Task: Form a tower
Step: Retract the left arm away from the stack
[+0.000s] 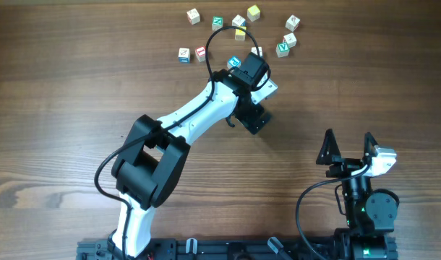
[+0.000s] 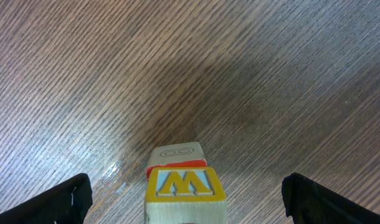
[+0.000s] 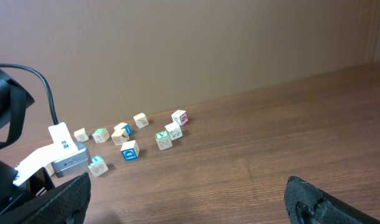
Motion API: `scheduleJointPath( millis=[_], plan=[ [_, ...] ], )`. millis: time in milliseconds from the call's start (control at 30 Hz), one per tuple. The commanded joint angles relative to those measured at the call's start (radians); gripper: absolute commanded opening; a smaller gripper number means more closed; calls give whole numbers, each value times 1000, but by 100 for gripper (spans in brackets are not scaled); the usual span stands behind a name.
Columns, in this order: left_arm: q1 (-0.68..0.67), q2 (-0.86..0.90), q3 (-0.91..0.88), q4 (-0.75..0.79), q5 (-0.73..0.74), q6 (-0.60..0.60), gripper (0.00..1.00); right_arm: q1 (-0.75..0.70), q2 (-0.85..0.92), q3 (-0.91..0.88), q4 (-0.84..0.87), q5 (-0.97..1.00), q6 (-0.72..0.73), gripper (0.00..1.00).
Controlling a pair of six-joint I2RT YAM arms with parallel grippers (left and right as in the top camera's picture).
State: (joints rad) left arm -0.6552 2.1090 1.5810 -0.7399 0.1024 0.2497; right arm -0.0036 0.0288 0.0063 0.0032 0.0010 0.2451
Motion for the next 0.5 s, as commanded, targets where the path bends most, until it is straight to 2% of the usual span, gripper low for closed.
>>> scheduleJointPath(
  millis=[0,133,267,333,367,400,467],
  plan=[
    [-3,-74,84,-1,-79,5,100,-5,-5,-1,3,6,-7,100],
    [35,-225,147,-32,-221,-55,100,-5,-5,-1,3,6,-7,100],
    [201,-404,147,-40,-220,-216,100,-5,-5,-1,7,6,-6,100],
    [325,-432,146,-102,-193,-285,100,-5,-5,-1,6,-10,156,100],
    [376,-432,146,-136,-134,-285,100,-5,-5,-1,-2,-92,356,100],
    [439,-432,142,-153,-34,-285,100,-5,2,-1,16,-254,541,100],
    [515,-432,132,-156,95,-280,100,-5,8,-1,24,-270,758,100]
  ],
)
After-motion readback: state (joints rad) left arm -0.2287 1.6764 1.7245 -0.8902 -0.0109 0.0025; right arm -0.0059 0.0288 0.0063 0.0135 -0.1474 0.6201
